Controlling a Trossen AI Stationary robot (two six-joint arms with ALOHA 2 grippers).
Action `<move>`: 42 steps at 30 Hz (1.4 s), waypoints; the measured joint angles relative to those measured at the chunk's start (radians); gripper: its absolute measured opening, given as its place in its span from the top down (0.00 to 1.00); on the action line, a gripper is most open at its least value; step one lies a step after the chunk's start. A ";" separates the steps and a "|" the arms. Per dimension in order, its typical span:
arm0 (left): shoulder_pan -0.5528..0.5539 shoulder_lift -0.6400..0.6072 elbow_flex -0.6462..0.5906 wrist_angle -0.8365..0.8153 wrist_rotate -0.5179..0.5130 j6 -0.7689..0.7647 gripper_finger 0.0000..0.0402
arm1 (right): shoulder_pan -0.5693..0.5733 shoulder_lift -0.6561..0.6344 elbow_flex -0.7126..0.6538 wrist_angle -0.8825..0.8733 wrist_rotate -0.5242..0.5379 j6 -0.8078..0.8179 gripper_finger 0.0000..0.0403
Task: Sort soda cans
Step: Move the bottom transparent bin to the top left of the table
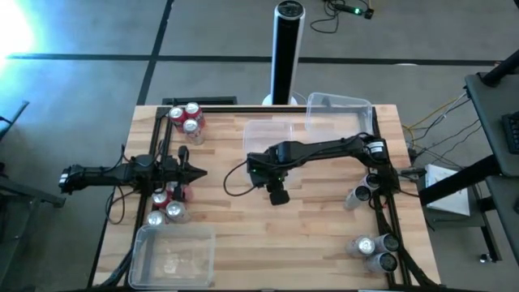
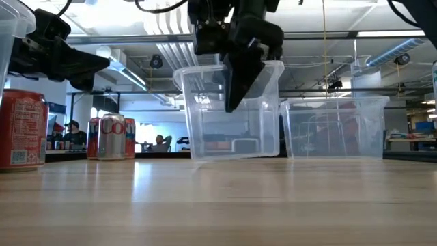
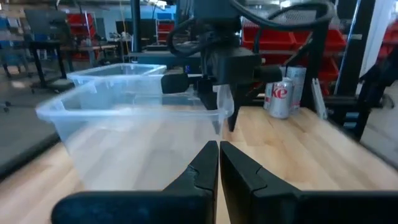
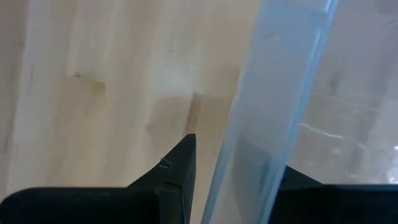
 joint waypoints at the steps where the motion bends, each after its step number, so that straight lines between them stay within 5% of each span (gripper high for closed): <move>1: 0.000 0.000 0.000 0.001 0.000 -0.060 1.00 | 0.001 0.000 -0.001 -0.001 0.034 -0.009 0.79; 6: 0.000 0.002 0.000 0.069 0.000 -0.310 1.00 | -0.020 -0.005 -0.002 0.011 0.120 -0.036 0.79; 21: -0.001 0.037 0.000 0.141 0.078 -0.337 1.00 | -0.050 -0.005 -0.030 0.034 -0.051 -0.057 0.75; 32: -0.001 0.051 0.001 0.143 -0.079 -0.393 1.00 | -0.051 -0.005 -0.030 0.043 -0.009 -0.032 0.75; 42: 0.000 0.164 0.285 -0.035 -0.048 -0.237 0.89 | -0.048 -0.006 -0.029 0.042 0.037 -0.013 0.55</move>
